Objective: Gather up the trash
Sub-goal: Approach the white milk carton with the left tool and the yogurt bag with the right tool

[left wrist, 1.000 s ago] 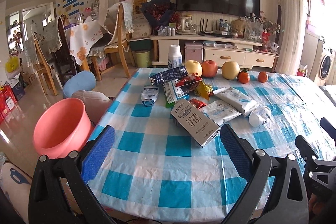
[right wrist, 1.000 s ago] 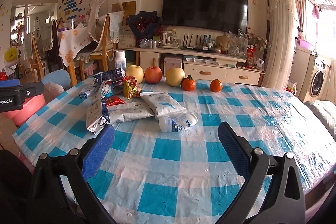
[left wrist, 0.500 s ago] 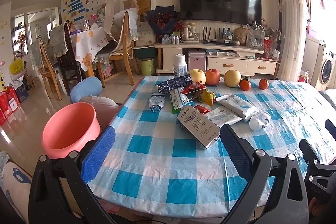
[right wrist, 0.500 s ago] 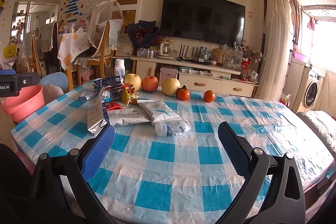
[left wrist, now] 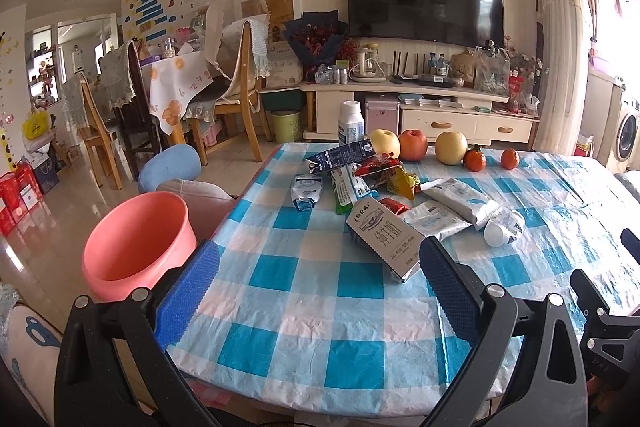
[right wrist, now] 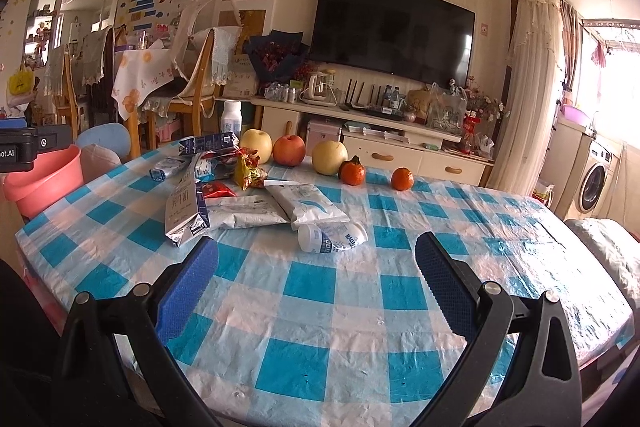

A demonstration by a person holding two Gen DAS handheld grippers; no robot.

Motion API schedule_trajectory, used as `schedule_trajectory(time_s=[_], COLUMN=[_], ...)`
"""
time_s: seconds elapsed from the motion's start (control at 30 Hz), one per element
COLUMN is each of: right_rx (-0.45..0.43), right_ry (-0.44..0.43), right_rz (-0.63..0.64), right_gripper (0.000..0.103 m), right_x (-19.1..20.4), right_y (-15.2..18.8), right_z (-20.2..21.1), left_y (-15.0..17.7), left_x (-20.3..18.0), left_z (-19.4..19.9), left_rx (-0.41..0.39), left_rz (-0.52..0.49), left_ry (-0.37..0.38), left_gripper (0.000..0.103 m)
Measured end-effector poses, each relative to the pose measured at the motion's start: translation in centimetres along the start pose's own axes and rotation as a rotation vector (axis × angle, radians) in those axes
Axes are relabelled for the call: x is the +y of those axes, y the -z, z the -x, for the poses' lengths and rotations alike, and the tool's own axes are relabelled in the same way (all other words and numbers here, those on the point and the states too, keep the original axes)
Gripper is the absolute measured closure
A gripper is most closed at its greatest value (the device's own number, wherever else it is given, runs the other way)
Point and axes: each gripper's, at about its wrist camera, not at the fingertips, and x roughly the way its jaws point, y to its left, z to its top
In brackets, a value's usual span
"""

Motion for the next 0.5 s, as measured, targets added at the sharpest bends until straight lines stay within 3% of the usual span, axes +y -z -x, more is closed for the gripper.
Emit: schedule_trajectory(time_s=[0.5], right_rx=[0.062], right_ry=[-0.066], right_rz=[-0.016], right_gripper=[0.004], right_x=[-0.6], right_y=[0.8], right_z=[-1.9], left_y=[1.8], left_x=[-0.3], left_z=[-3.0], left_rx=[0.042], left_rz=[-0.004], left_ry=[-0.032], left_gripper=[0.004])
